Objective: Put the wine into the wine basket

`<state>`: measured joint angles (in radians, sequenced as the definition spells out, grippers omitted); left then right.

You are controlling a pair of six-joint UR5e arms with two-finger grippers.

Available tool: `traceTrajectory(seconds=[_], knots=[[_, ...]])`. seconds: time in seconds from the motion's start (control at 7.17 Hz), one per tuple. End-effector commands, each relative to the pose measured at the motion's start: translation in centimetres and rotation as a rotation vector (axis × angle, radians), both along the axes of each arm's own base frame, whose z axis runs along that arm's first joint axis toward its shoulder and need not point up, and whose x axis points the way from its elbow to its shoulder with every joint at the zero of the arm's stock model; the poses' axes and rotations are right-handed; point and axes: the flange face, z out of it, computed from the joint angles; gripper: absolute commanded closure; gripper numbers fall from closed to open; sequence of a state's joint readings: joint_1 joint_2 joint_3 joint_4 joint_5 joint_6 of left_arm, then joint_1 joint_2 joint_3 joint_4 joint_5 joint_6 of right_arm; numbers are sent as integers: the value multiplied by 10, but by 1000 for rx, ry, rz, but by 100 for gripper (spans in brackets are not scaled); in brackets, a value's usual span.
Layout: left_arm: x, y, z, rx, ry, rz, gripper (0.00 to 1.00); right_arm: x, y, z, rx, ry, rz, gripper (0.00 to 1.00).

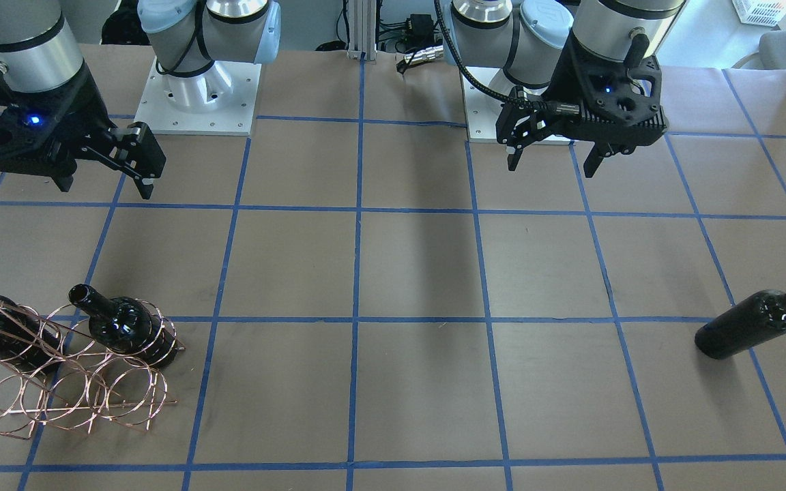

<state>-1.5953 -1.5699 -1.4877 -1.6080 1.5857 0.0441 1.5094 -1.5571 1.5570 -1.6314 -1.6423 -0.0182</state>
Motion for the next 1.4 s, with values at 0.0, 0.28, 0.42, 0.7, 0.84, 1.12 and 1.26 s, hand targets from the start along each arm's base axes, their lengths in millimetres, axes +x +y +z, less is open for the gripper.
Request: traceTrajectory(seconds=[0.0, 0.28, 0.42, 0.7, 0.84, 1.12, 1.26], knots=[[1, 0, 0, -2, -2, 1, 0, 0, 0, 0, -1, -3, -3, 0], [31, -7, -1, 3, -6, 45, 0, 0, -2, 2, -19, 1, -6, 0], [70, -15, -1, -2, 1, 18, 0, 0, -2, 2, -18, 0, -4, 0], [173, -24, -8, 6, -14, -58, 0, 0, 0, 2, -11, -4, -4, 0], [230, -26, -18, 20, -13, -96, 0, 2, 1, 3, -10, -16, 0, 0], [323, -28, -51, -61, -74, -93, 0, 21, 9, 11, -29, -148, 23, 0], [367, -29, -64, -119, -120, -34, 0, 24, 11, 13, -32, -174, 34, 0]])
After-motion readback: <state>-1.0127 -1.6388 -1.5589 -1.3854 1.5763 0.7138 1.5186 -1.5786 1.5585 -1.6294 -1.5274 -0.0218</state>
